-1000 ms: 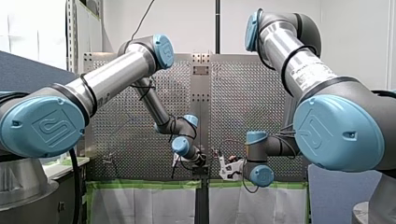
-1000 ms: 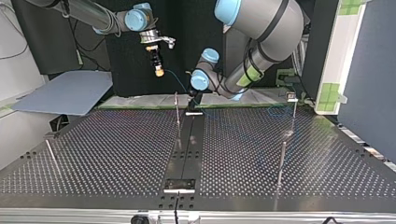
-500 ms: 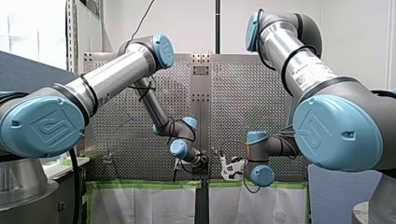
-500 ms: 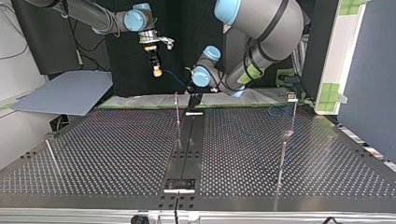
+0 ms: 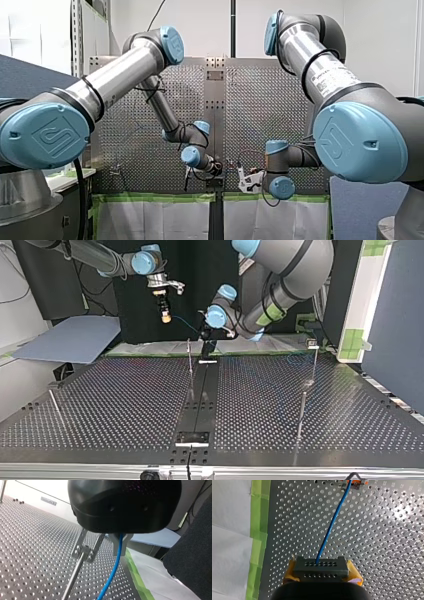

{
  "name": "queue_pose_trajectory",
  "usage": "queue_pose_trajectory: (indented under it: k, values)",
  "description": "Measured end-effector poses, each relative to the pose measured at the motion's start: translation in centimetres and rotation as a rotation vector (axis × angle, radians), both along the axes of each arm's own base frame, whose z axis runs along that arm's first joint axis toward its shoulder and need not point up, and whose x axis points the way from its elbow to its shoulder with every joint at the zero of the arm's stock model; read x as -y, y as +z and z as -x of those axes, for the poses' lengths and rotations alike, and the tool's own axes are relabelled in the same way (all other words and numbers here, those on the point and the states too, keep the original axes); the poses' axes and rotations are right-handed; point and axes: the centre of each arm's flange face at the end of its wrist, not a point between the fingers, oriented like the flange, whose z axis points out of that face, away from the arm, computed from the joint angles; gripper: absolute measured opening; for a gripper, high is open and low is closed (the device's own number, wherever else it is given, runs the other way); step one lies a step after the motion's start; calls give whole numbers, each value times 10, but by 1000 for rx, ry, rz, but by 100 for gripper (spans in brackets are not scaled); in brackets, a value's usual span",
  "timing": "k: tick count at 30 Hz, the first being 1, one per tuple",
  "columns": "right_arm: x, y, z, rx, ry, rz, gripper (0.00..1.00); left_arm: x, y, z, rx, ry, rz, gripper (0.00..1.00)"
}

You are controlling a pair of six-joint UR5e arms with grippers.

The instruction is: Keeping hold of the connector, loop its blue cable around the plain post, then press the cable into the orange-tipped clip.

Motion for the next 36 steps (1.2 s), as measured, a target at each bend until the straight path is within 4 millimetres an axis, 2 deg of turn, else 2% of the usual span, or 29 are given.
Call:
queue_pose_trajectory:
  k: [6,16,36]
  values:
    - [6,1,4,2,-12,3,0,-1,-4,9,15,-3,15,0]
    - [19,3,10,7,-35,15,0,0,-1,2,43,42,84,0]
    - [30,5,15,8,-48,26,0,-5,0,0,85,135,25,0]
